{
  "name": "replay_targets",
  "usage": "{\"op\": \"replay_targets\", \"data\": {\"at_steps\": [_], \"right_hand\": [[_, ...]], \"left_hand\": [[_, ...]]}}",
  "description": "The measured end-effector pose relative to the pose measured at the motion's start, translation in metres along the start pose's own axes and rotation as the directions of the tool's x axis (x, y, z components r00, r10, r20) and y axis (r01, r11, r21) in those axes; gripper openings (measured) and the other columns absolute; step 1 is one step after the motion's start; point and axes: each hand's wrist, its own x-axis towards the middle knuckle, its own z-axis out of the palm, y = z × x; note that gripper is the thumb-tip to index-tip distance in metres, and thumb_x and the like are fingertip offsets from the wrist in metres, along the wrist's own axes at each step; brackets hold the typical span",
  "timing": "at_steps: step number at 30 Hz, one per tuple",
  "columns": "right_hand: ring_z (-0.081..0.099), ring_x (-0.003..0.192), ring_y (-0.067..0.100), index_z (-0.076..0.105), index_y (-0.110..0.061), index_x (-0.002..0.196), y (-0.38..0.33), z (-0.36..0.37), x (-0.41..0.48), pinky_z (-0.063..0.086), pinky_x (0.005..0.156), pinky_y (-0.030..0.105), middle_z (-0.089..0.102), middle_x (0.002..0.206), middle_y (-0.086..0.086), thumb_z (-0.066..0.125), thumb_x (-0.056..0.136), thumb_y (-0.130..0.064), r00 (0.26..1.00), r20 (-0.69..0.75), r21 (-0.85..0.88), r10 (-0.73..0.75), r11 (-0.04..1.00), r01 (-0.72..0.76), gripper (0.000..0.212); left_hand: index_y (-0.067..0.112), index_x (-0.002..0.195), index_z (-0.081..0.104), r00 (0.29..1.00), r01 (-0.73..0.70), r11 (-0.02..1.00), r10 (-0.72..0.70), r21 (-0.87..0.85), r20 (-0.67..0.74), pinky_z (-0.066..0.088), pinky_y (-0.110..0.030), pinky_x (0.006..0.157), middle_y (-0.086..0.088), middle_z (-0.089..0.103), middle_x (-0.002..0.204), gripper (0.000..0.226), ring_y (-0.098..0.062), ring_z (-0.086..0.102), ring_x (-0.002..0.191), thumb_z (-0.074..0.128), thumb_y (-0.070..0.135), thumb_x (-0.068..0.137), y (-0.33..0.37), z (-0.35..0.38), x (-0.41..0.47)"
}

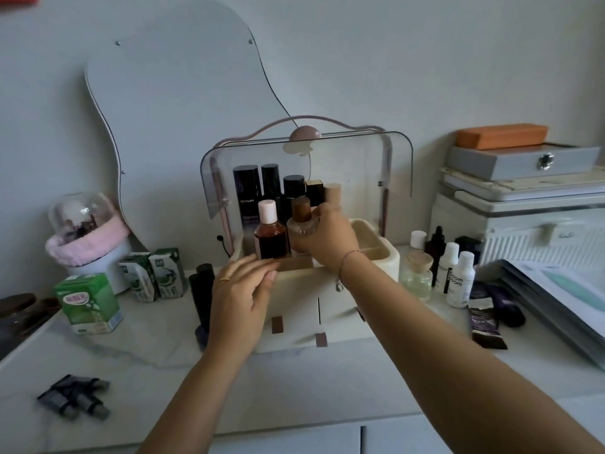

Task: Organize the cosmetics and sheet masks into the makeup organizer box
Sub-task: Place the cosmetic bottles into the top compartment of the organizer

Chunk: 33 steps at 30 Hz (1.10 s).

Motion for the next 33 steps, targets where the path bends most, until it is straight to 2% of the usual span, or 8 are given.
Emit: {"op": "replay_targets", "data": {"at_steps": [9, 16, 18, 21, 23, 26, 30, 33], "right_hand": [[0.058, 0.083, 0.024, 0.047, -0.012, 0.108, -0.005, 0.000, -0.001, 0.047, 0.069, 0.031, 0.056, 0.089, 0.002, 0.073, 0.075, -0.027, 0.988, 0.101, -0.138, 0.120, 0.985, -0.106, 0.045], [0.063, 0.093, 0.029, 0.047, -0.008, 0.118, -0.006, -0.016, -0.018, 0.053, 0.078, 0.037, 0.063, 0.101, 0.009, 0.067, 0.082, -0.029, 0.990, 0.128, -0.197, 0.053, 0.980, -0.027, 0.046], [0.063, 0.093, 0.023, 0.048, -0.013, 0.122, 0.002, -0.030, -0.034, 0.053, 0.081, 0.036, 0.065, 0.106, 0.005, 0.067, 0.082, -0.032, 0.998, 0.039, -0.094, -0.042, 0.995, 0.046, 0.048], [0.061, 0.095, 0.006, 0.056, -0.020, 0.120, 0.035, -0.069, -0.063, 0.050, 0.086, 0.020, 0.065, 0.106, -0.008, 0.070, 0.081, -0.030, 0.970, -0.189, 0.094, -0.150, 0.981, 0.170, 0.043], [0.061, 0.096, 0.004, 0.059, -0.021, 0.116, 0.074, -0.108, -0.077, 0.049, 0.087, 0.017, 0.065, 0.104, -0.010, 0.069, 0.083, -0.028, 0.942, -0.324, 0.110, -0.091, 0.985, 0.133, 0.036], [0.063, 0.103, 0.017, 0.061, -0.016, 0.115, 0.140, -0.166, -0.075, 0.047, 0.090, 0.027, 0.065, 0.105, -0.004, 0.066, 0.086, -0.021, 0.888, -0.443, 0.123, 0.120, 0.990, -0.073, 0.030], [0.054, 0.119, 0.013, 0.056, -0.018, 0.126, 0.195, -0.202, -0.058, 0.042, 0.103, 0.034, 0.060, 0.123, -0.005, 0.064, 0.088, -0.014, 0.937, -0.318, 0.137, 0.146, 0.985, -0.107, 0.039], [0.059, 0.110, 0.015, 0.055, -0.025, 0.129, 0.213, -0.206, -0.046, 0.048, 0.096, 0.032, 0.059, 0.122, -0.003, 0.061, 0.090, -0.013, 0.982, -0.164, 0.073, 0.096, 0.994, -0.085, 0.041]], "left_hand": [[0.010, 0.108, 0.072, 1.000, -0.015, 1.000, 0.015, 0.004, -0.024, 0.032, -0.031, 0.101, -0.003, 0.070, 0.109, 0.023, -0.014, 0.053, 0.111, 0.055, 0.017, 0.093, 0.001, 0.001, 0.001], [0.010, 0.110, 0.071, 0.999, 0.048, 0.998, -0.049, 0.030, 0.016, 0.027, -0.034, 0.107, -0.003, 0.069, 0.113, 0.022, -0.025, 0.055, 0.118, 0.057, 0.012, 0.093, 0.007, -0.002, 0.001], [0.012, 0.111, 0.071, 0.998, 0.054, 0.996, -0.055, 0.066, 0.017, 0.021, -0.037, 0.113, -0.002, 0.069, 0.116, 0.023, -0.025, 0.053, 0.122, 0.057, 0.013, 0.093, 0.012, -0.001, 0.000], [0.014, 0.111, 0.071, 0.999, -0.035, 0.993, 0.033, 0.111, 0.020, 0.019, -0.039, 0.114, -0.001, 0.069, 0.116, 0.022, -0.023, 0.054, 0.121, 0.057, 0.018, 0.094, 0.025, 0.005, -0.002], [0.013, 0.112, 0.070, 0.996, -0.082, 0.989, 0.077, 0.121, 0.046, 0.025, -0.043, 0.112, -0.001, 0.069, 0.115, 0.030, -0.024, 0.056, 0.119, 0.051, 0.027, 0.094, 0.037, 0.014, -0.002], [0.013, 0.113, 0.070, 0.992, -0.112, 0.985, 0.104, 0.130, 0.066, 0.034, -0.045, 0.107, -0.001, 0.070, 0.115, 0.041, -0.023, 0.059, 0.117, 0.040, 0.035, 0.093, 0.055, 0.031, -0.001], [0.016, 0.111, 0.071, 0.993, -0.119, 0.983, 0.115, 0.138, 0.037, 0.031, -0.039, 0.102, 0.001, 0.071, 0.112, 0.040, -0.022, 0.060, 0.113, 0.040, 0.036, 0.094, 0.075, 0.056, 0.001], [0.016, 0.110, 0.071, 0.990, -0.142, 0.975, 0.144, 0.173, -0.002, 0.031, -0.037, 0.098, 0.000, 0.071, 0.110, 0.037, -0.021, 0.061, 0.109, 0.043, 0.033, 0.093, 0.081, 0.070, 0.001]]}}
